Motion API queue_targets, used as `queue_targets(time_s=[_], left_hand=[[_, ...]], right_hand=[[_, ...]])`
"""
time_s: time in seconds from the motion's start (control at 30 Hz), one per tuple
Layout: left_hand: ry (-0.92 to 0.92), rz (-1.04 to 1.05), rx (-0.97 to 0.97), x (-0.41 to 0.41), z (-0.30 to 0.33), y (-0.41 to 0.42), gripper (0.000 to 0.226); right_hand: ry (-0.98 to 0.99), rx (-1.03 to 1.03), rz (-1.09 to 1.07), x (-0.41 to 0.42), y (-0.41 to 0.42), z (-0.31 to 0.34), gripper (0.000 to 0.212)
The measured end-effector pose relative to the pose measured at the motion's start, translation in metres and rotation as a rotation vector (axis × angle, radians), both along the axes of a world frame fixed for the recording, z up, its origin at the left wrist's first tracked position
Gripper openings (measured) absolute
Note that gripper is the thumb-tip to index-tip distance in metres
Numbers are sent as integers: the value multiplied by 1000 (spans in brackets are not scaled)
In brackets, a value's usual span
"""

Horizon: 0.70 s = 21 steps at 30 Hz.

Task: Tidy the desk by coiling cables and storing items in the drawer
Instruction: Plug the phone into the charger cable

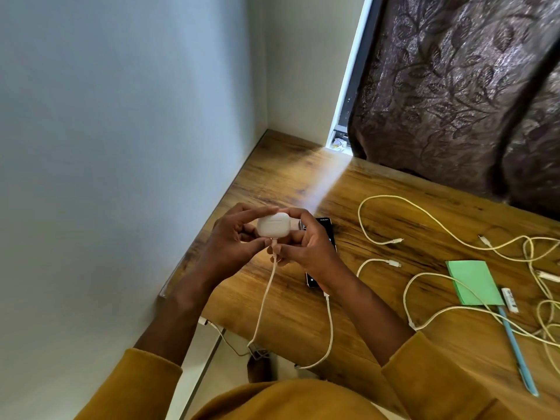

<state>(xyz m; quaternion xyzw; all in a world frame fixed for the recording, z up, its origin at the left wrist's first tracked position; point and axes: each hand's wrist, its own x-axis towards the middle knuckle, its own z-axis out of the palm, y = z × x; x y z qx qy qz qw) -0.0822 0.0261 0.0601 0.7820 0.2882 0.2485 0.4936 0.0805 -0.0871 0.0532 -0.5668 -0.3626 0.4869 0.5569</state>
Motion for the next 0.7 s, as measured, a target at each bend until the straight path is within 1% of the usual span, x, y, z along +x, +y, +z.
queue_targets(time_s=[0.23,0.33,0.43,0.53,0.7], left_hand=[[89,31,70,-2,-9,1,61],[143,54,85,-3,-22,2,62],[213,103,108,-2,-33,6,63],[284,146,101,-3,-42,11,61],[342,132,80,-1,-58,18,61]], right_hand=[[-105,-94,-57,0,9,-10,55],[-215,-158,-94,0,17,-21,52],[-349,-203,-116,0,23,-33,55],[-444,-221,-120,-1,26,-39,57],[-583,-259,-137,-3,35,-49,50]])
